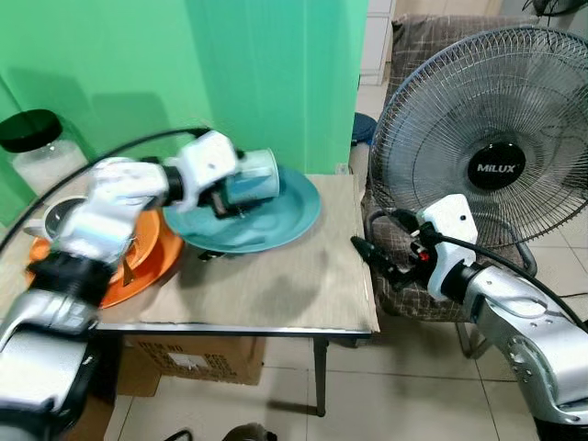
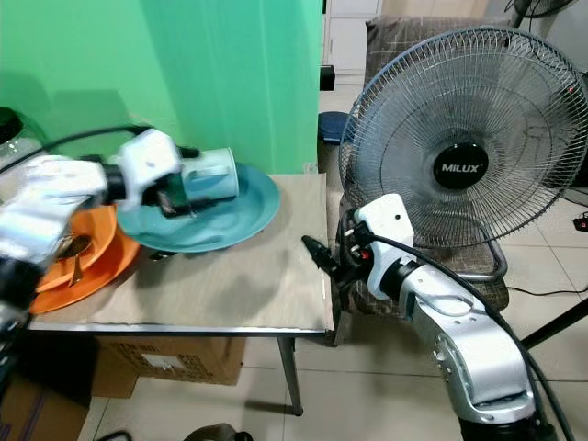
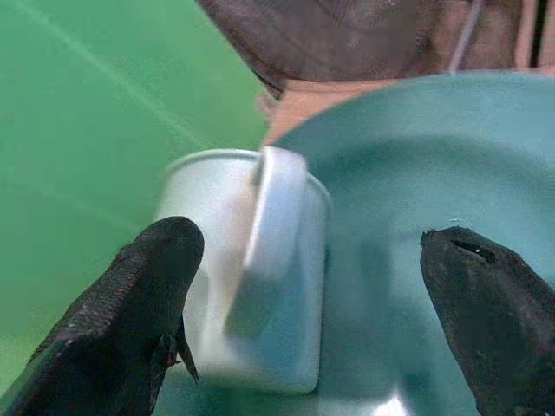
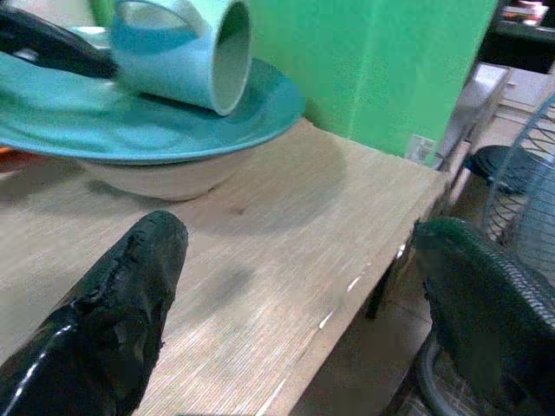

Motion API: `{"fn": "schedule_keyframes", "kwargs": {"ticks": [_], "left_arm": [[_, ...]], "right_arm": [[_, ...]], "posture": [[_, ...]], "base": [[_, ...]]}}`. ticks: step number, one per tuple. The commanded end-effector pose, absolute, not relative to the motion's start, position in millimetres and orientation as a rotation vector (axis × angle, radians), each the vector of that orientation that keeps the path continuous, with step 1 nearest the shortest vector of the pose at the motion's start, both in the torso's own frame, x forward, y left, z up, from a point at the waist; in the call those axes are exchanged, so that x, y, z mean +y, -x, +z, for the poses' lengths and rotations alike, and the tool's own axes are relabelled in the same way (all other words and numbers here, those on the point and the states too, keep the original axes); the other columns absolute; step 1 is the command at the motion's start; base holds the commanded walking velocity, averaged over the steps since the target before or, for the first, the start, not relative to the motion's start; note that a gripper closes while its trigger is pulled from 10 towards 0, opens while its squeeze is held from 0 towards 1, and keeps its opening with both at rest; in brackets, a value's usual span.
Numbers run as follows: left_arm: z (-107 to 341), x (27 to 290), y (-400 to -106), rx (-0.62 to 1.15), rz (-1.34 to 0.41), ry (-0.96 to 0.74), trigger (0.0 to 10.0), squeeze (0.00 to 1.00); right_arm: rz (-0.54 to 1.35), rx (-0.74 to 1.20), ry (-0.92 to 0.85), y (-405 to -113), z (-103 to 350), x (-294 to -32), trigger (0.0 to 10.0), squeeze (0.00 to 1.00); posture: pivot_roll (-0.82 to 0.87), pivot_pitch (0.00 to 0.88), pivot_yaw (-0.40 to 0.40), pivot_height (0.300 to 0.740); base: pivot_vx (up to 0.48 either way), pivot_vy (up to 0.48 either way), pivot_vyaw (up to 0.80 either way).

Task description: Setting the table

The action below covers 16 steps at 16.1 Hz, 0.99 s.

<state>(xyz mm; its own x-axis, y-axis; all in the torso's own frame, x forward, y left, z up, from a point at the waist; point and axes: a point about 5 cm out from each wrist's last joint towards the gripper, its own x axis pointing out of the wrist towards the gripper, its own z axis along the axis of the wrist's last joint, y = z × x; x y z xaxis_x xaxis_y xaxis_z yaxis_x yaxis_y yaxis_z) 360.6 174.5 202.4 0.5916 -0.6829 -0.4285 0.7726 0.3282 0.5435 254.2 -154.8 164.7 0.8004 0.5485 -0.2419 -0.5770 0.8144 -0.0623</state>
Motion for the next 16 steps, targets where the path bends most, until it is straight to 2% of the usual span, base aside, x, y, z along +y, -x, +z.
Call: {"fn": "schedule_keyframes", "kwargs": {"ticks": [1,3,4,5,6,7,11,16], "left_arm": [[202,174,-365,0.143,-0.960,-0.854,10.0,0.00],[199,173,-374,0.161,-0.905,-0.928,10.0,0.00],[200,172,-380,0.160,-0.869,-0.945,4.7,0.00],[201,170,-384,0.153,-0.841,-0.954,4.1,0.00],[203,168,-386,0.149,-0.834,-0.951,1.6,0.00],[204,166,-389,0.139,-0.823,-0.963,0.0,0.00],[207,158,-394,0.110,-0.830,-0.955,0.0,0.00],[207,159,-396,0.123,-0.829,-1.003,0.0,0.00]], "right_arm": [[0.639,0.204,0.150,-252,171,-150,10.0,0.00],[0.643,0.205,0.157,-250,172,-150,10.0,0.00],[0.647,0.209,0.161,-249,173,-149,10.0,0.00],[0.649,0.212,0.163,-247,174,-149,10.0,0.00],[0.651,0.216,0.165,-245,174,-149,10.0,0.00],[0.657,0.224,0.169,-243,173,-149,10.0,0.00],[0.685,0.251,0.180,-239,173,-149,10.0,0.00],[0.725,0.299,0.180,-233,168,-147,10.0,0.00]], "posture": [[0.01,0.000,0.092,0.740],[0.00,0.000,0.110,0.740],[0.00,0.000,0.117,0.740],[-0.01,0.000,0.121,0.740],[-0.01,0.000,0.123,0.740],[-0.01,0.000,0.126,0.740],[-0.01,0.000,0.127,0.740],[-0.01,0.000,0.131,0.740]], "base": [[0.000,0.000,0.00],[0.000,0.000,0.00],[0.000,0.000,0.00],[0.000,0.000,0.00],[0.000,0.000,0.00],[0.000,0.000,0.00],[0.000,0.000,0.00],[0.000,0.000,0.00]]}}
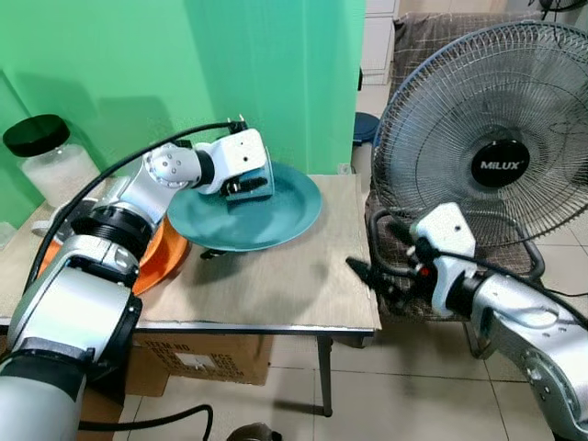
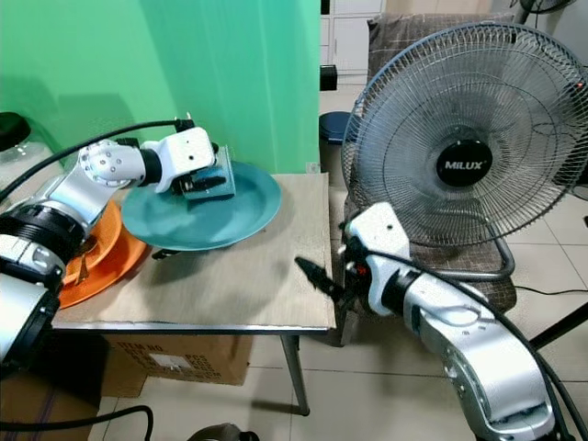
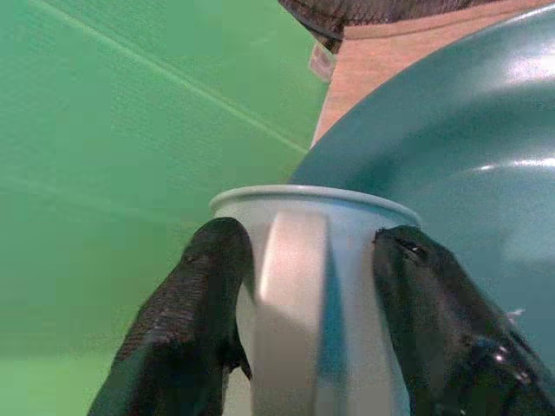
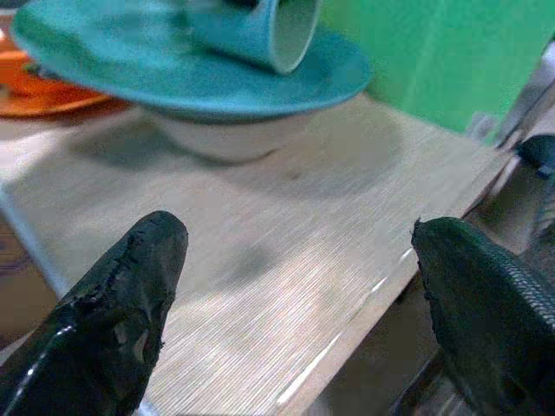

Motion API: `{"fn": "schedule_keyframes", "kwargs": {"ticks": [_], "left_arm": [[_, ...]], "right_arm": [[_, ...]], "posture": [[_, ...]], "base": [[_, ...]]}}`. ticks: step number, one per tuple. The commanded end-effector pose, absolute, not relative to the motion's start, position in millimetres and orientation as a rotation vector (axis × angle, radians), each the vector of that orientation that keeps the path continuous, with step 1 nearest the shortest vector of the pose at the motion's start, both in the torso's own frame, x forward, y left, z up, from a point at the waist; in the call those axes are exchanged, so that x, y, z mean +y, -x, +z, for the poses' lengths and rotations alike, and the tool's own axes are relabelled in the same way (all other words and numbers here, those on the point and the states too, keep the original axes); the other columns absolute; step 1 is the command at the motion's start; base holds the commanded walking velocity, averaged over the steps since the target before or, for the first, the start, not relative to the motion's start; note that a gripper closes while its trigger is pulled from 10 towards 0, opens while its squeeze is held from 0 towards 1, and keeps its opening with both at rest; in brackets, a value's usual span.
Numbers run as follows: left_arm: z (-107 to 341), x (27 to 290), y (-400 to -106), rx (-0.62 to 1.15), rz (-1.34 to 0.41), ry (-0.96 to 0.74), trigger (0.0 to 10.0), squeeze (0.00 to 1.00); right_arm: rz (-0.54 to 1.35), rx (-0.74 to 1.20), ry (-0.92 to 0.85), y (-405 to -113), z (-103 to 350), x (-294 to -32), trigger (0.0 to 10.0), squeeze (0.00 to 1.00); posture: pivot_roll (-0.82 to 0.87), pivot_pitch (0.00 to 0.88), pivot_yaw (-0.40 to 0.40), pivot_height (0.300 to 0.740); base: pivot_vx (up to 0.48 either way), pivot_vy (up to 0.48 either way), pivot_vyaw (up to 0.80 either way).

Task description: Setting the table

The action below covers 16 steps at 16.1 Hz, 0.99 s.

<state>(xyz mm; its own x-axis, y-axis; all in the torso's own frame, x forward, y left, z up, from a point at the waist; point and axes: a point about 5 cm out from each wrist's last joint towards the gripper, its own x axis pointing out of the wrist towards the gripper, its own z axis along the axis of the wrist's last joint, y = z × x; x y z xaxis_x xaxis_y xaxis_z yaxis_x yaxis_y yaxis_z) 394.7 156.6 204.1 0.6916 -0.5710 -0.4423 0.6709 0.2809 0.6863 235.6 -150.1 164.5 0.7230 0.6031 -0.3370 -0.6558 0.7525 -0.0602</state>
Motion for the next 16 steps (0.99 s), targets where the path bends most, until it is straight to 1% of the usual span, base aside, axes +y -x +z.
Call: {"fn": "schedule_keyframes", "kwargs": {"ticks": [1,6,11,16], "left_arm": [[207.3,159.1,-395.8,0.120,-0.832,-1.005,0.0,0.00],[210.9,152.4,-395.0,0.082,-0.872,-0.985,0.0,0.00],[206.7,157.9,-392.2,0.109,-0.898,-1.025,0.0,0.00],[209.7,160.7,-392.5,0.102,-0.887,-1.044,0.0,0.00]], "right_arm": [[0.734,0.305,0.178,-232.0,168.0,-146.9,10.0,0.00],[0.791,0.310,0.163,-226.4,169.4,-145.5,10.0,0.00],[0.796,0.320,0.171,-224.6,168.8,-146.8,10.0,0.00],[0.799,0.323,0.173,-225.1,168.3,-147.7,10.0,0.00]], "posture": [[-0.02,0.000,0.131,0.740],[-0.02,0.000,0.125,0.740],[-0.02,0.000,0.127,0.740],[-0.02,0.000,0.122,0.740]], "base": [[0.000,0.000,0.00],[0.000,0.000,0.00],[0.000,0.000,0.00],[0.000,0.000,0.00]]}}
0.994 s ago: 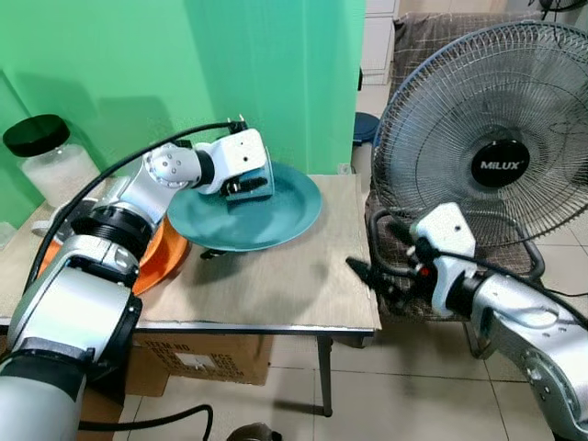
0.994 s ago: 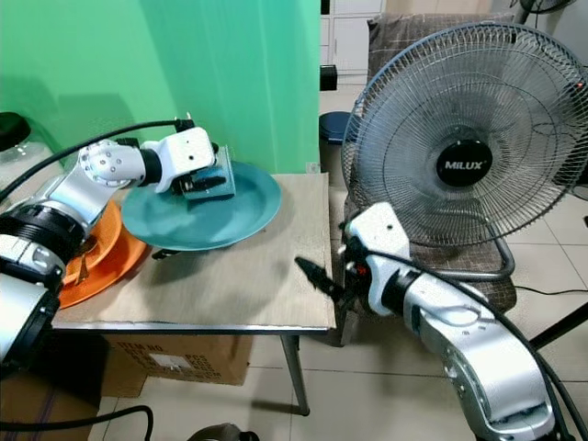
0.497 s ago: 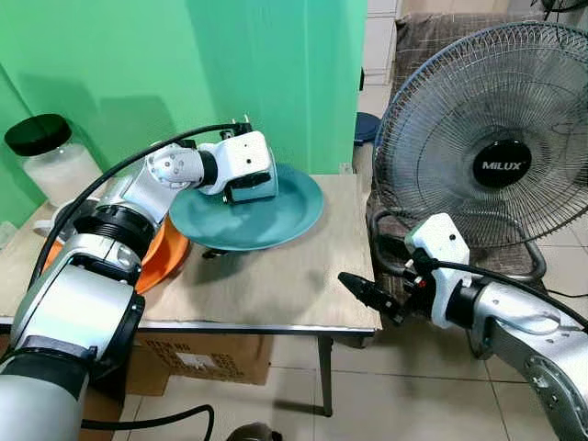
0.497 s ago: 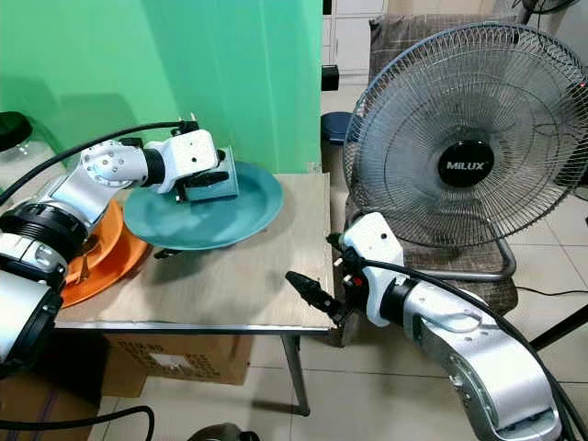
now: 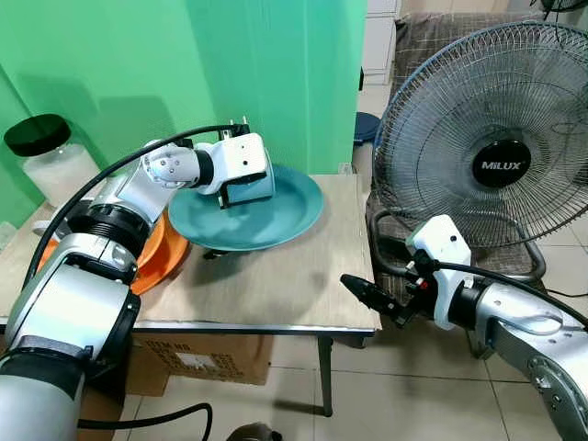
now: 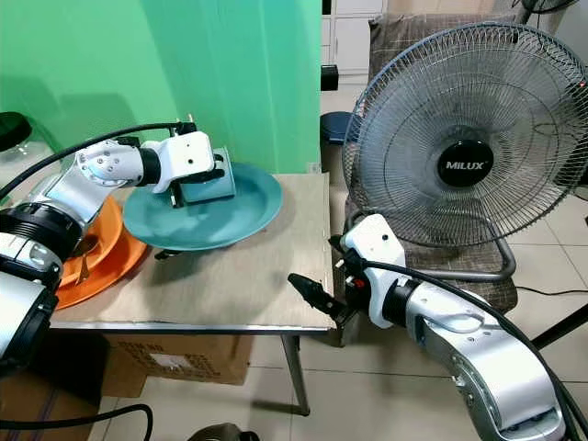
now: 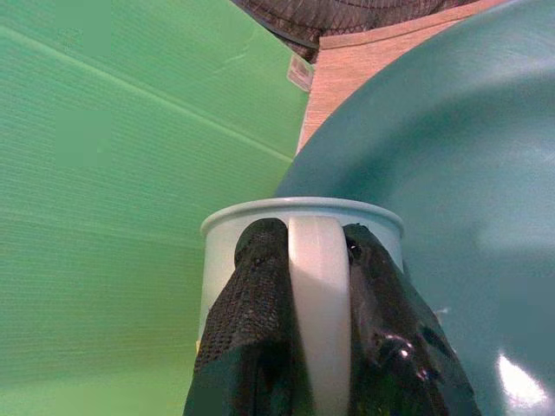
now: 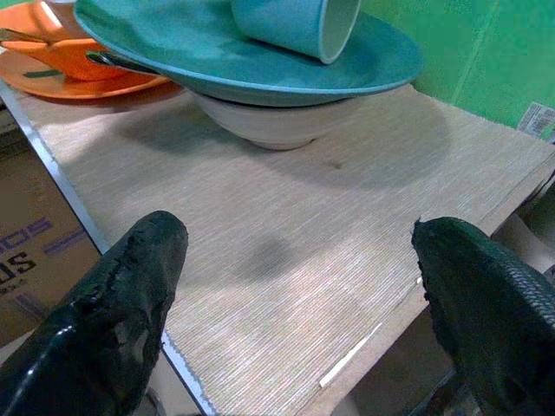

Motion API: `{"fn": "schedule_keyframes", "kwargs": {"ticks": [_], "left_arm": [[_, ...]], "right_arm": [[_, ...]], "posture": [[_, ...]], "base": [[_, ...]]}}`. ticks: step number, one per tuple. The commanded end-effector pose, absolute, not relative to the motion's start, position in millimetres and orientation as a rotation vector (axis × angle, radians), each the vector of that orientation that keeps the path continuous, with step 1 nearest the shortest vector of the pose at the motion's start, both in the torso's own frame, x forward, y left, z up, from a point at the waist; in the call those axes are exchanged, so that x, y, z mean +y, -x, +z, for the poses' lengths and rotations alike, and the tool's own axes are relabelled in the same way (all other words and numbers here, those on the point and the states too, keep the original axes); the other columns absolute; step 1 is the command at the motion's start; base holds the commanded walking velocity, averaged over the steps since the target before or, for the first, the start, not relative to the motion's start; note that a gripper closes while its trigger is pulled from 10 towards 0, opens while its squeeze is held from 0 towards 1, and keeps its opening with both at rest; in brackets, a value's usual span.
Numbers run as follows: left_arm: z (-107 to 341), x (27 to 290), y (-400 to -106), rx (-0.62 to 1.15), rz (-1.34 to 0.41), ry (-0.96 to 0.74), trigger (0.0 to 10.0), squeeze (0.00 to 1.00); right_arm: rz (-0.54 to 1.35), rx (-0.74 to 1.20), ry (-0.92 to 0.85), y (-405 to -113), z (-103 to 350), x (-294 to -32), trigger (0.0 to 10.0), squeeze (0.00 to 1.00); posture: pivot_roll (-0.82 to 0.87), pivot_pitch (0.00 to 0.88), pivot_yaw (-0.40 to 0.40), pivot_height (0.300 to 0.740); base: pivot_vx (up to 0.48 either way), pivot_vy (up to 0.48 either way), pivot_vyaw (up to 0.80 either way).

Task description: Setting the table

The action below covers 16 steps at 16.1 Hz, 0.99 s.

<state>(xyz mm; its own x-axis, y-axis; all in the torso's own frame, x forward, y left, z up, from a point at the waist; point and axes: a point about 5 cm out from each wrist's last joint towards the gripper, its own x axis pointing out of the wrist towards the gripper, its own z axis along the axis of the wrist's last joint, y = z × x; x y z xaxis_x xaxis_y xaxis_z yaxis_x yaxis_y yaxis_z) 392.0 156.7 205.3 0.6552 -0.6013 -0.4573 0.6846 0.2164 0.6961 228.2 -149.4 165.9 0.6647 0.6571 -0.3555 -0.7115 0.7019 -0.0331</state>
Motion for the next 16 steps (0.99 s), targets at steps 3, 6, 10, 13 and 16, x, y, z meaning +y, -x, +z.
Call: {"fn": "schedule_keyframes", "kwargs": {"ticks": [3,6,10,13,16], "left_arm": [[230,161,-394,0.016,-0.858,-1.002,0.0,0.00],[286,164,-390,-0.270,-0.761,-0.754,0.0,0.00],[296,158,-348,-0.521,-0.641,-0.288,0.0,0.00],[270,149,-310,-0.548,-0.403,0.058,10.0,0.00],[252,138,-293,-0.491,-0.366,0.075,10.0,0.00]], "right_arm": [[0.796,0.296,0.170,-226,172,-148,10.0,0.00],[0.670,0.156,0.165,-234,189,-154,10.0,0.00],[0.451,0.045,0.080,-237,196,-157,10.0,0.00],[0.299,-0.066,-0.011,-241,204,-152,10.0,0.00],[0.196,-0.042,0.032,-248,194,-158,10.0,0.00]], "posture": [[-0.02,0.000,0.119,0.740],[-0.02,0.000,0.131,0.740],[-0.01,0.000,0.114,0.740],[0.00,0.000,0.089,0.740],[0.00,0.000,0.066,0.740]], "base": [[0.000,0.000,0.00],[0.000,0.000,0.00],[0.000,0.000,0.00],[0.000,0.000,-0.75],[0.000,0.000,-0.80]]}}
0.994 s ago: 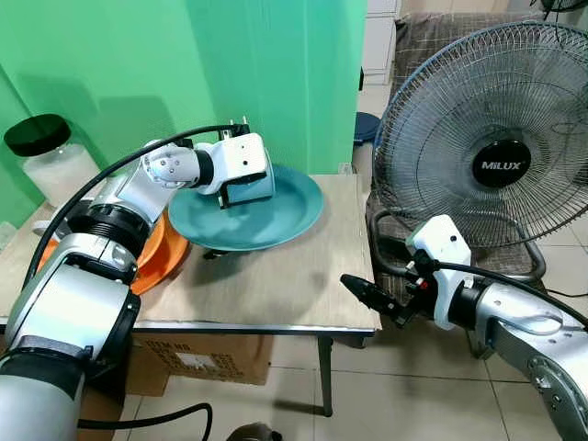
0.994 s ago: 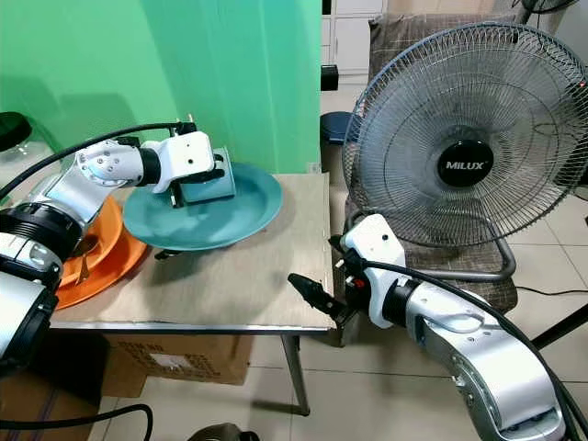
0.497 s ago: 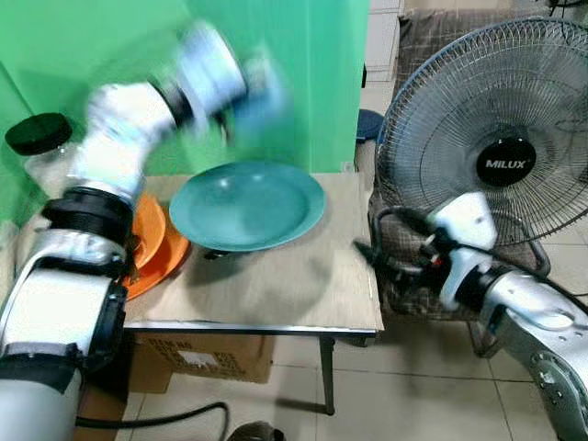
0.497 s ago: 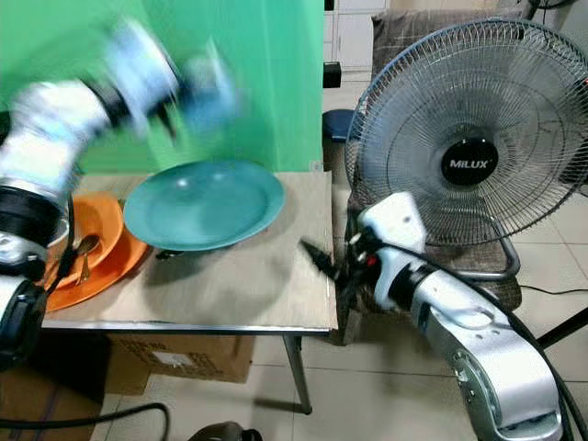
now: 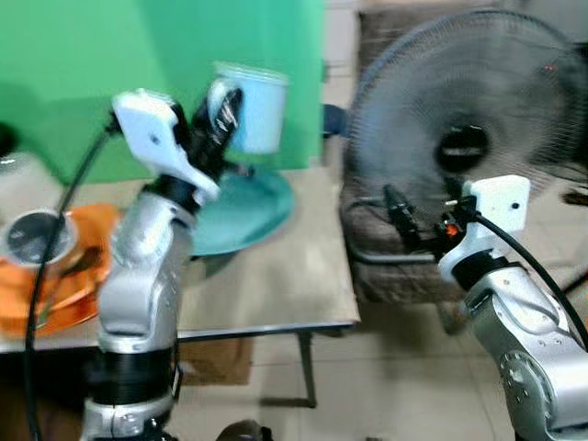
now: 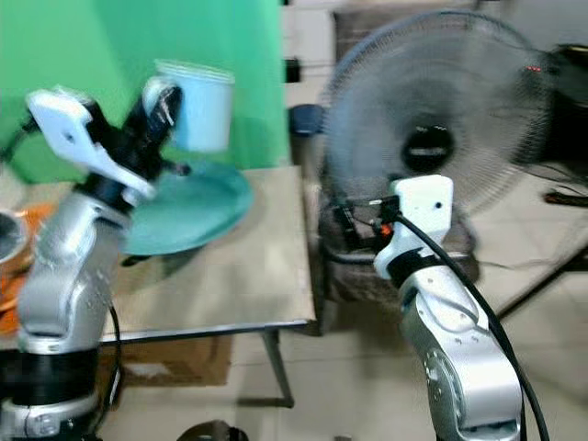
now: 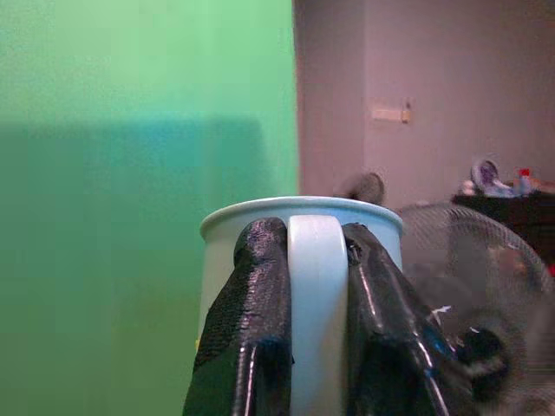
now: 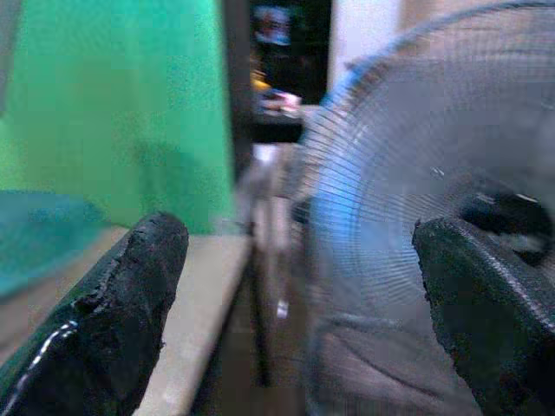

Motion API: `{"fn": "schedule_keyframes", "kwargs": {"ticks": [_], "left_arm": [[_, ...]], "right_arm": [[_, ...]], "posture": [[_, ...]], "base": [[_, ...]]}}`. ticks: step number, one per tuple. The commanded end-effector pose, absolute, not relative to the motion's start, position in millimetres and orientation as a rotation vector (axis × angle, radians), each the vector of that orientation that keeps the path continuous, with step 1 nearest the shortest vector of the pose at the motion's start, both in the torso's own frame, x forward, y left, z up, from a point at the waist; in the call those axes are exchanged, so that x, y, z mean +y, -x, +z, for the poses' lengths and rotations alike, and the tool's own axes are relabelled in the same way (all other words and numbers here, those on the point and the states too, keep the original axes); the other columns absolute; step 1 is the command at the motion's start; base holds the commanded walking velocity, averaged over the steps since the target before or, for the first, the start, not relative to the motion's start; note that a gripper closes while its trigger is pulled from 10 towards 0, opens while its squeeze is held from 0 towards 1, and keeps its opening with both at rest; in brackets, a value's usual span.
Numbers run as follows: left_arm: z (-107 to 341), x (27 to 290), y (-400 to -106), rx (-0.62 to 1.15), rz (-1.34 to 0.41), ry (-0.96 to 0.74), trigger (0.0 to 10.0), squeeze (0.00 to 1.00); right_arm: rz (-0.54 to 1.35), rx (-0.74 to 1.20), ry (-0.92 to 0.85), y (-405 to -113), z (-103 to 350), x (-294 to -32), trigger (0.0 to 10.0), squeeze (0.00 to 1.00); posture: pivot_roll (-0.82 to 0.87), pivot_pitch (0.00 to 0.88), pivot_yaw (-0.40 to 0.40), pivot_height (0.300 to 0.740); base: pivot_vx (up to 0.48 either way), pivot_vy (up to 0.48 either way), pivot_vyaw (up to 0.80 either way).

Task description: Setting the table

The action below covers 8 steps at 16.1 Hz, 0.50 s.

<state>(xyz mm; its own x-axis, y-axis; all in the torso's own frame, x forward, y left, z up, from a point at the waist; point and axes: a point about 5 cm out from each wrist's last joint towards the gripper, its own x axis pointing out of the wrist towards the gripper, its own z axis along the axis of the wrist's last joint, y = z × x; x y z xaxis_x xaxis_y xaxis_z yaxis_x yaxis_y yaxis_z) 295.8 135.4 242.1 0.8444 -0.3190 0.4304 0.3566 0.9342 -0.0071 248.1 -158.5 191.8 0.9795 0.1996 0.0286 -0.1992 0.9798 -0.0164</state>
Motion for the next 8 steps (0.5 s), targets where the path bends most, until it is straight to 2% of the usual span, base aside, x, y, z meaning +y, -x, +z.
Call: {"fn": "schedule_keyframes", "kwargs": {"ticks": [1,4,6,8], "left_arm": [[247,127,-293,-0.429,-0.329,0.050,10.0,0.00],[236,118,-290,-0.338,-0.369,0.047,10.0,0.00],[236,119,-292,-0.394,-0.349,0.001,10.0,0.00],[236,119,-293,-0.404,-0.341,0.042,10.0,0.00]], "right_arm": [[0.166,-0.032,0.010,-249,190,-164,10.0,0.00],[0.133,-0.022,0.028,-249,188,-171,10.0,0.00],[0.127,-0.003,-0.021,-248,183,-171,10.0,0.00],[0.140,0.017,-0.044,-247,179,-170,10.0,0.00]], "posture": [[0.00,0.000,0.062,0.740],[-0.01,0.000,0.073,0.740],[-0.02,0.000,0.084,0.740],[-0.01,0.000,0.079,0.740]], "base": [[0.000,0.000,-0.80],[0.000,0.000,-0.80],[0.000,0.000,-0.80],[0.000,0.000,-0.80]]}}
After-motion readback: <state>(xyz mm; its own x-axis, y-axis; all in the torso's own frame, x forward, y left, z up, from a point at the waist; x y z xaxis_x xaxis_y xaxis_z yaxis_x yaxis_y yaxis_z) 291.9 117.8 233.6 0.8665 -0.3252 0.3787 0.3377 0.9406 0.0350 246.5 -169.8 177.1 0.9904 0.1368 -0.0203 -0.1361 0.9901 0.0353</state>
